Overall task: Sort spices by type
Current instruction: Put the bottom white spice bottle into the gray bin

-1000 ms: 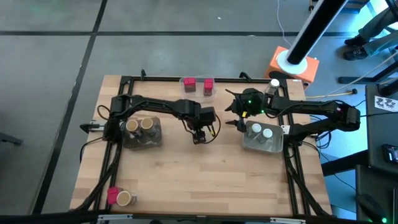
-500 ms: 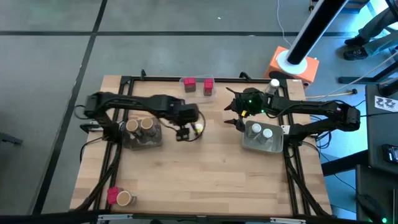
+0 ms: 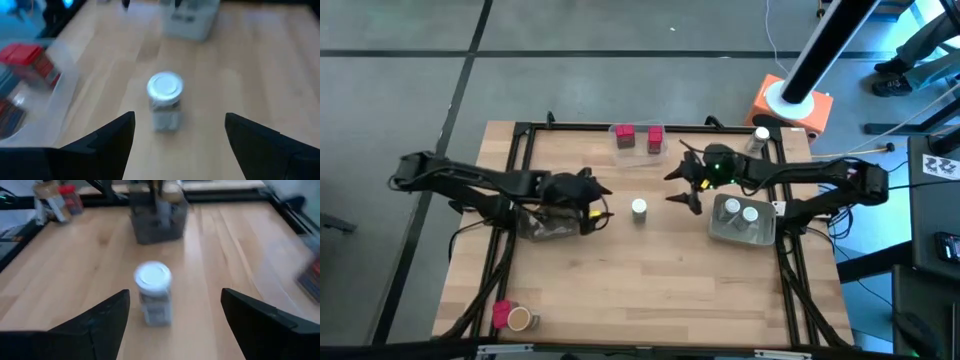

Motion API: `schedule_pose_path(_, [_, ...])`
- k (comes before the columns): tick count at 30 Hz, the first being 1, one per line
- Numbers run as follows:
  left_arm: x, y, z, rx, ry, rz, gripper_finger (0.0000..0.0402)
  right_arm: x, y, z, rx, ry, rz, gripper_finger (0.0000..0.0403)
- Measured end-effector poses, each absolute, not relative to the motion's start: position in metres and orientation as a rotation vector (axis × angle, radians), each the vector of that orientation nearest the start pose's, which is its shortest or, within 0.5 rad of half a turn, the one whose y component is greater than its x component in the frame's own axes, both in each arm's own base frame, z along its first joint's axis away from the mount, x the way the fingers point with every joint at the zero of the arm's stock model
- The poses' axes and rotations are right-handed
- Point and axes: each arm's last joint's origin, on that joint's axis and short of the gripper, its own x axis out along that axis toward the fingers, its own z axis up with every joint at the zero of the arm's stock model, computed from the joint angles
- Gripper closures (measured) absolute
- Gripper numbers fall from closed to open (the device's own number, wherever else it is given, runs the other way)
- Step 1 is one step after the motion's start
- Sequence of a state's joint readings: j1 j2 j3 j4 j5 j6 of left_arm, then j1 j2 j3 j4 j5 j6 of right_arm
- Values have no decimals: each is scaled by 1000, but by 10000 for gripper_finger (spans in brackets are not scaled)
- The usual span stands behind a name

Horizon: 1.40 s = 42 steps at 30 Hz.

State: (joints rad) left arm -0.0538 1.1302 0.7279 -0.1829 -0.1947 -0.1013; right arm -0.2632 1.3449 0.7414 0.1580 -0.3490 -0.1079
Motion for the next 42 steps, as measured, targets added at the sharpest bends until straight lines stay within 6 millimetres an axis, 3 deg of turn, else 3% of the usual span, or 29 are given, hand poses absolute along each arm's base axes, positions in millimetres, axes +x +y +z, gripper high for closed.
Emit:
schedule_pose_path(5, [226,-15,225,-33,430,124,109,296,-51,228,-11,364,128,89])
schedule_pose_path(13, [218,-16,198,44,376,99,109,326,-40,231,-25,381,93,89])
schedule_pose_path(21, [217,-16,196,105,398,87,109,347,-44,215,29,453,68,89])
schedule_pose_path(33, [217,-16,196,148,400,77,109,360,-45,187,87,515,79,89])
schedule_pose_path(42, [216,-16,194,139,415,78,109,365,-43,178,88,510,83,89])
